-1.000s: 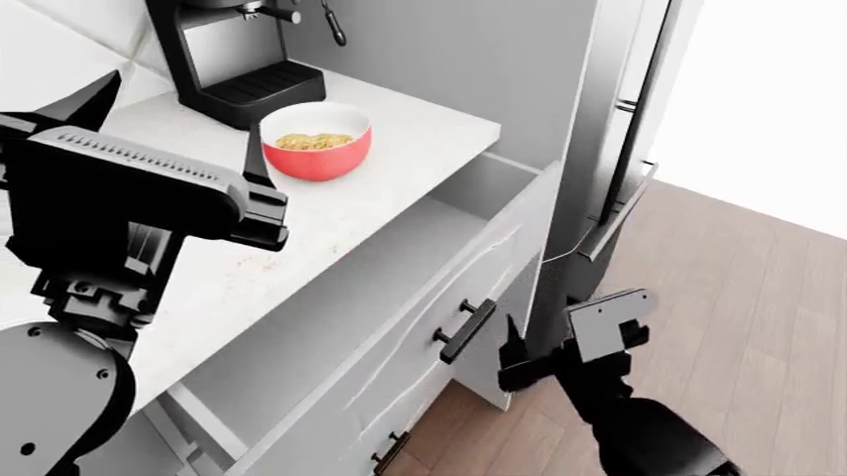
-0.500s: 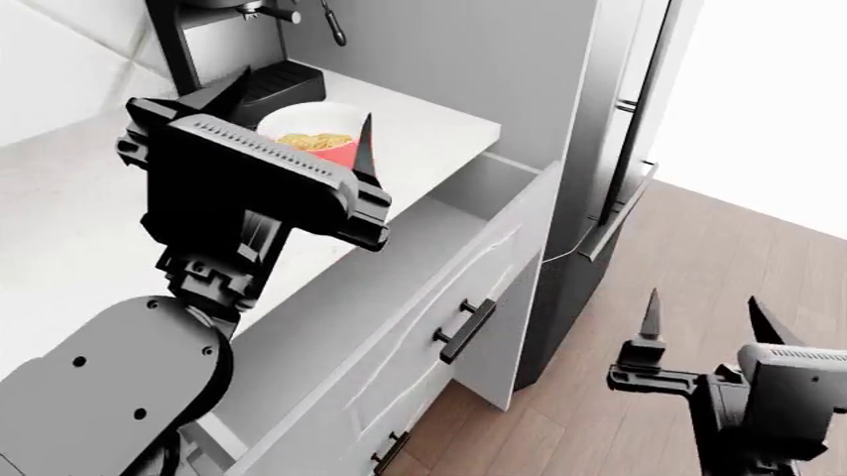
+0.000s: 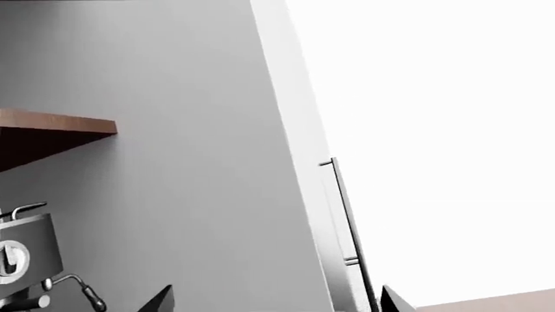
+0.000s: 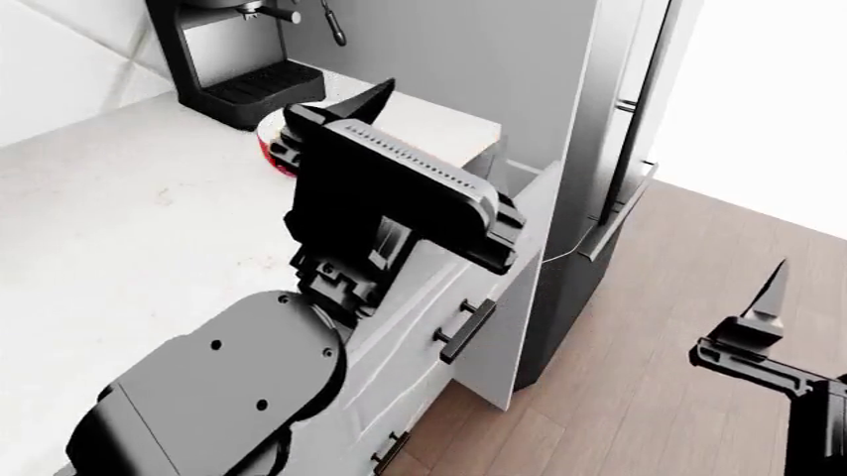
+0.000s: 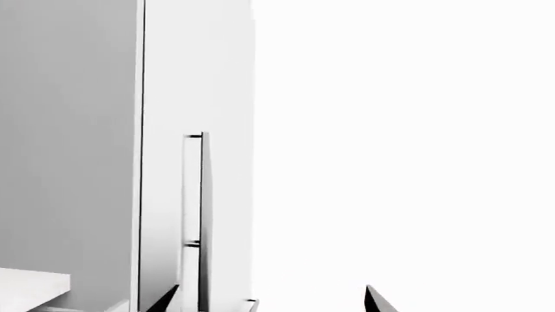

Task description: Place the bar in the bowl and close the drawer.

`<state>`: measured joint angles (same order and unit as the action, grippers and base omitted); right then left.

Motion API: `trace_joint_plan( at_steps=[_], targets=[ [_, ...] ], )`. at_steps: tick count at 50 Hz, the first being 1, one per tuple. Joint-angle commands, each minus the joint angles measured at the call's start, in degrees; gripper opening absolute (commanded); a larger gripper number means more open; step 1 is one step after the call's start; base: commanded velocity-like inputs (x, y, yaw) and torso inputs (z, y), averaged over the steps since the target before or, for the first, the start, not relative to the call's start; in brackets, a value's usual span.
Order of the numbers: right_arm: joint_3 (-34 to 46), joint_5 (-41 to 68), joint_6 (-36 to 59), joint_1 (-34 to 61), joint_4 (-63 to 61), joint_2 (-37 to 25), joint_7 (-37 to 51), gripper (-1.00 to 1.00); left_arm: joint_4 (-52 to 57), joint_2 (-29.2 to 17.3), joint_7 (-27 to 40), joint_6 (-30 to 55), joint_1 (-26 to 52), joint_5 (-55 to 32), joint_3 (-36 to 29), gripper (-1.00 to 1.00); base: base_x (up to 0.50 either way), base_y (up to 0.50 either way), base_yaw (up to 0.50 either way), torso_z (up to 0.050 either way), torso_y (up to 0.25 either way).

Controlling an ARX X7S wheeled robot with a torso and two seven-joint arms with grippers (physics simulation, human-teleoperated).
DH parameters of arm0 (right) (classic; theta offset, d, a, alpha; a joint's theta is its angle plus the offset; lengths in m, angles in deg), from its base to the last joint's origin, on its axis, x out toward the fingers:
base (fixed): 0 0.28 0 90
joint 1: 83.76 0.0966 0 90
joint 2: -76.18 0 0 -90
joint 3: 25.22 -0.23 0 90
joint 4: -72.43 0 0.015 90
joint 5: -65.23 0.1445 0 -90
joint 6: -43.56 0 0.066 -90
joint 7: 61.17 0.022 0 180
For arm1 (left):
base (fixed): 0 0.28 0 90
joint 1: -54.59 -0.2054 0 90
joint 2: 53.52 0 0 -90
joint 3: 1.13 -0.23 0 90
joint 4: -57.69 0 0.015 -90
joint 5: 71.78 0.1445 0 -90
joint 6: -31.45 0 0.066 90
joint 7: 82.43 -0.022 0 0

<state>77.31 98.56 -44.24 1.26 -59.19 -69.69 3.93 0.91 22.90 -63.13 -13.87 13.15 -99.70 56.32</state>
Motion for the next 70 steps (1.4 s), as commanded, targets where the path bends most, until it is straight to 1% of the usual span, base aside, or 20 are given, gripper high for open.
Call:
trace_joint_plan(
  at_steps=[1, 8, 14, 23, 28, 34, 42, 49, 53, 59, 63, 70],
  targets=[
    [-5.02, -1.35, -0.41, -6.21, -3.98, -2.56, 6.15, 1.00, -3.34, 6.77, 0.86, -1.19, -0.08, -0.11, -4.80, 1.00, 0.00, 0.00, 0.00, 0.000, 0.000],
    [-8.59, -1.20, -0.23, -9.79, -6.68, -4.57, 8.70, 1.00, -7.39, 10.41, 1.48, -3.14, -0.58, 0.06, -7.29, 1.00, 0.00, 0.00, 0.00, 0.000, 0.000],
    [-12.67, -0.26, 2.18, -12.45, -10.22, -7.56, 11.75, 1.00, -12.85, 13.10, 2.40, -7.14, -1.23, 0.02, -10.86, 1.00, 0.00, 0.00, 0.00, 0.000, 0.000],
    [-19.17, 0.91, 4.87, -17.62, -14.75, -10.67, 14.82, 1.00, -22.71, 13.32, 8.61, -16.55, -0.20, -2.95, -20.06, 1.00, 0.00, 0.00, 0.00, 0.000, 0.000],
    [-19.49, 0.82, 5.26, -18.01, -15.34, -10.74, 14.87, 1.00, -27.21, 13.39, 12.56, -22.01, 0.35, -5.82, -25.18, 1.00, 0.00, 0.00, 0.00, 0.000, 0.000],
    [-23.16, 1.08, 5.61, -21.33, -16.45, -10.95, 15.33, 1.00, -33.34, 13.37, 15.94, -28.48, 0.56, -10.11, -28.95, 1.00, 0.00, 0.00, 0.00, 0.000, 0.000],
    [-22.00, 1.96, 7.05, -19.35, -16.91, -12.09, 16.16, 1.00, -41.06, 13.40, 19.74, -36.09, 0.90, -14.61, -32.42, 1.00, 0.00, 0.00, 0.00, 0.000, 0.000],
    [-21.52, 3.16, 7.87, -18.04, -17.17, -13.07, 16.70, 1.00, -46.63, 13.46, 21.18, -42.22, 1.54, -18.94, -37.82, 1.00, 0.00, 0.00, 0.00, 0.000, 0.000],
    [-20.41, 3.48, 8.15, -16.84, -17.01, -13.42, 16.79, 1.00, -49.98, 13.51, 21.56, -46.51, 2.30, -22.74, -41.85, 1.00, 0.00, 0.00, 0.00, 0.000, 0.000],
    [-16.43, 3.34, 9.18, -12.86, -16.36, -12.96, 16.42, 1.00, -53.78, 13.55, 23.47, -53.65, 4.37, -28.75, -50.41, 1.00, 0.00, 0.00, 0.00, 0.000, 0.000],
    [-15.53, 3.32, 9.57, -12.00, -16.33, -12.79, 16.29, 1.00, -55.73, 13.56, 25.15, -57.22, 4.48, -30.86, -55.04, 1.00, 0.00, 0.00, 0.00, 0.000, 0.000],
    [-13.07, 2.70, 10.32, -10.09, -15.83, -11.86, 15.67, 1.00, -58.41, 13.57, 28.27, -59.20, 2.75, -30.22, -56.32, 1.00, 0.00, 0.00, 0.00, 0.000, 0.000]
  ],
)
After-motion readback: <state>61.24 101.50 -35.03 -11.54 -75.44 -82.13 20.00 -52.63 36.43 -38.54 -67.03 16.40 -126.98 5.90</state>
